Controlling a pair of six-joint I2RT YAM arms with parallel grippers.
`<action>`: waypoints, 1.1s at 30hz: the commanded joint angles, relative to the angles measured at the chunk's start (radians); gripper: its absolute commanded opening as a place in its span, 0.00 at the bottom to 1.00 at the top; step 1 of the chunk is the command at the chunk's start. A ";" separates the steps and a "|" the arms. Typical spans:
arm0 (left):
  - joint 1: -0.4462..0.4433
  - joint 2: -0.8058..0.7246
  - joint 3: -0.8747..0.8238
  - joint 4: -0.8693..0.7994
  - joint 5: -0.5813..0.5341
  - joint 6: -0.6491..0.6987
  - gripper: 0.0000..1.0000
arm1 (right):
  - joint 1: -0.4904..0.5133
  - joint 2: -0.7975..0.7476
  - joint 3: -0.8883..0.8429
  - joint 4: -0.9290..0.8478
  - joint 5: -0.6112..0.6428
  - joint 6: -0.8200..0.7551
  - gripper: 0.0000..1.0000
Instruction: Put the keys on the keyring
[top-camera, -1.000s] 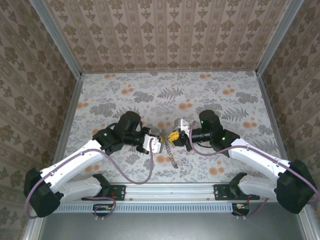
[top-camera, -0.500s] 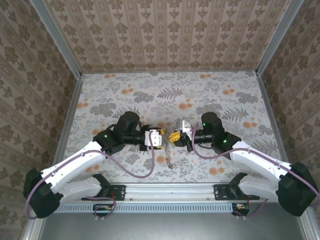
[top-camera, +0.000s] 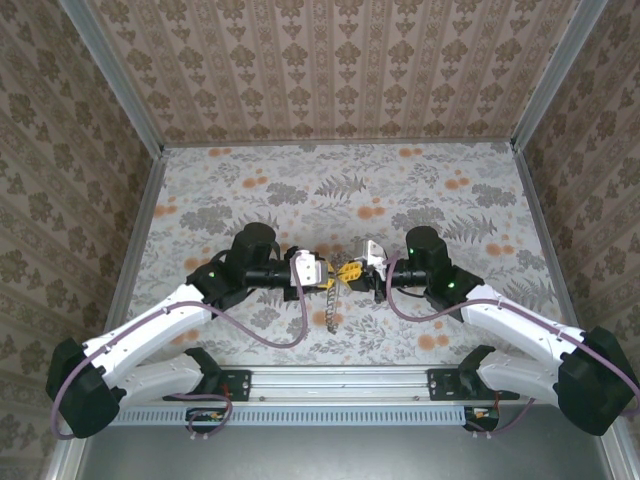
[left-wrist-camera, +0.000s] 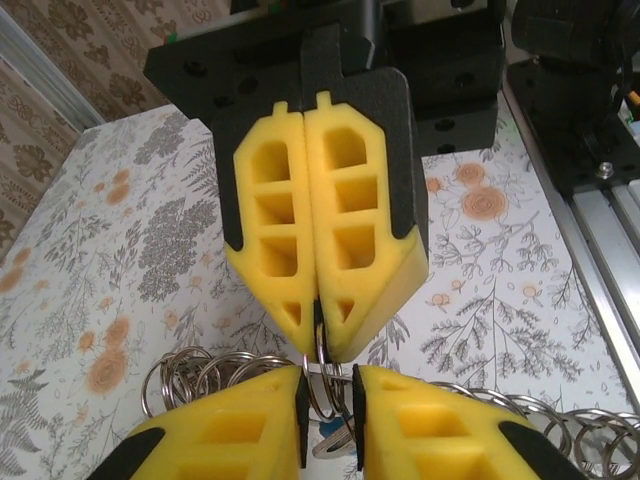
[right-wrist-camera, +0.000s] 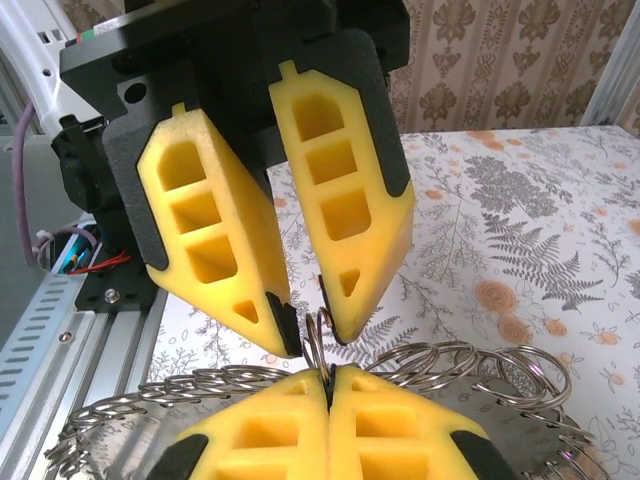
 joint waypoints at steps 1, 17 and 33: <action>0.007 -0.004 -0.006 0.036 0.037 -0.048 0.18 | 0.000 -0.027 -0.012 0.065 0.017 0.014 0.00; 0.006 0.059 0.166 -0.248 -0.035 0.045 0.00 | 0.010 -0.042 0.046 -0.207 0.081 -0.153 0.22; -0.045 0.182 0.341 -0.503 -0.067 0.178 0.00 | 0.057 -0.003 0.105 -0.261 0.127 -0.251 0.28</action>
